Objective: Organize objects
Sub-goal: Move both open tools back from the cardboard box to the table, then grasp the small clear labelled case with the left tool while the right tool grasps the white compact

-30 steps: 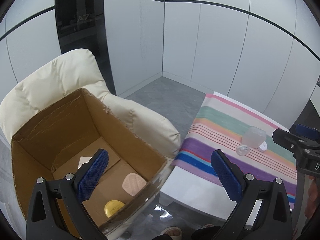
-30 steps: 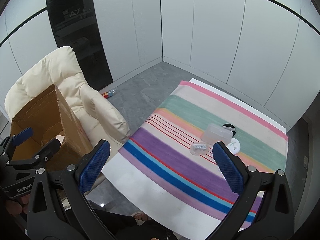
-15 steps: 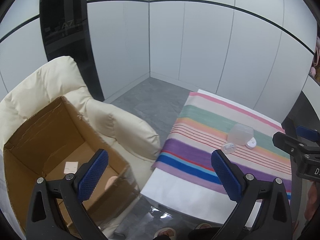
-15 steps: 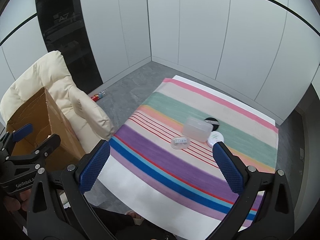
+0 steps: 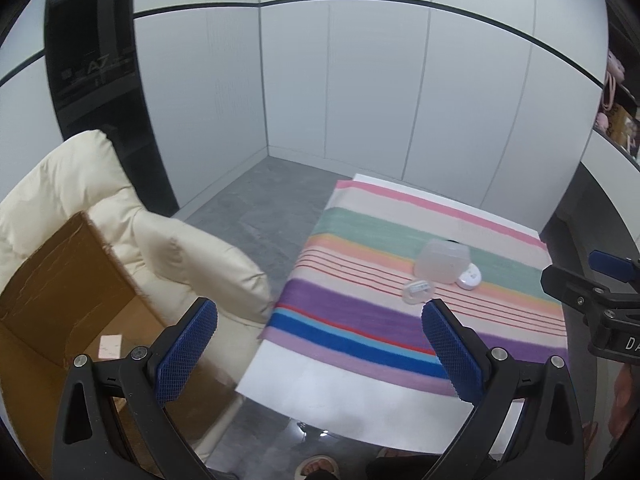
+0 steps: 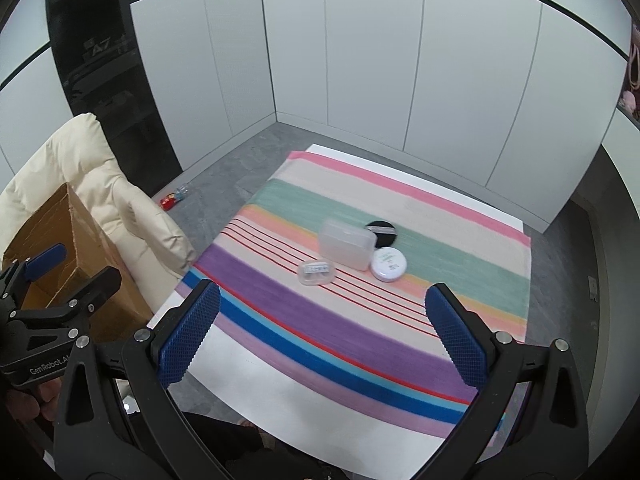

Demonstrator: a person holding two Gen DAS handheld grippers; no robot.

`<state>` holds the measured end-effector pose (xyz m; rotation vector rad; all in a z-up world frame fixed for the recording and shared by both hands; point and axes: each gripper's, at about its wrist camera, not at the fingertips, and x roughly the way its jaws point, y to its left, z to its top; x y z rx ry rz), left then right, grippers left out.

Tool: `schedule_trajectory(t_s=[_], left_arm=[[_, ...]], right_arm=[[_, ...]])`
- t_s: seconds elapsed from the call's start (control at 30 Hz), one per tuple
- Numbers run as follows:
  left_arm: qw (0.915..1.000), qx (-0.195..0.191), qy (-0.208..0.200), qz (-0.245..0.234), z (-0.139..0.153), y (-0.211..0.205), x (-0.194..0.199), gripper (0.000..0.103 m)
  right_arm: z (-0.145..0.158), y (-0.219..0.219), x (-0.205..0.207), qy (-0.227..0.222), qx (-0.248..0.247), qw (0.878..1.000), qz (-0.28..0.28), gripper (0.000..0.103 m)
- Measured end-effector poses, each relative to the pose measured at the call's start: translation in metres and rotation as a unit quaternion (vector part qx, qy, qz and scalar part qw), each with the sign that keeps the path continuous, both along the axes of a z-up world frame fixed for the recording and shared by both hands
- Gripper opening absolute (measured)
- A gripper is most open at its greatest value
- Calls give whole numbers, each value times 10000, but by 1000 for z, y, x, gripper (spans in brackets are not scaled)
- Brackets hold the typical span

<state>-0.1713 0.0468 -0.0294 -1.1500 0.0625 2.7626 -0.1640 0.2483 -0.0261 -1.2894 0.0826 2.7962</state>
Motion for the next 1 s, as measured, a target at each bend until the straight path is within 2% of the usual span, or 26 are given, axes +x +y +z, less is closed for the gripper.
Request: schedule_trajectory(t_s=[0.27,0.37,0.47,0.6,0.8,1.0], left_arm=[[9996,-95,-87,-268,-4,29,-1,103],[9991,-7,-230,-354,-6,39,-5,103],[9989,15,-236,-393,-5,47,-7,103],[9975,-313,-148,-612,-10,66,-13,102],[9965,-174,-396,-710,-28,81,-36,102],[9958,-192,-500,-745,-63,100,-60,101]], right_arm=[[-2,28,15,-54,-1,9998,-182,103],[-4,39,20,-74,39,9997,-228,103],[-7,50,24,-139,-133,9993,-323,103],[-10,59,26,-76,-1,9994,-336,103],[-37,73,12,-213,93,9990,-392,103],[-72,82,-14,-576,349,9973,-302,100]])
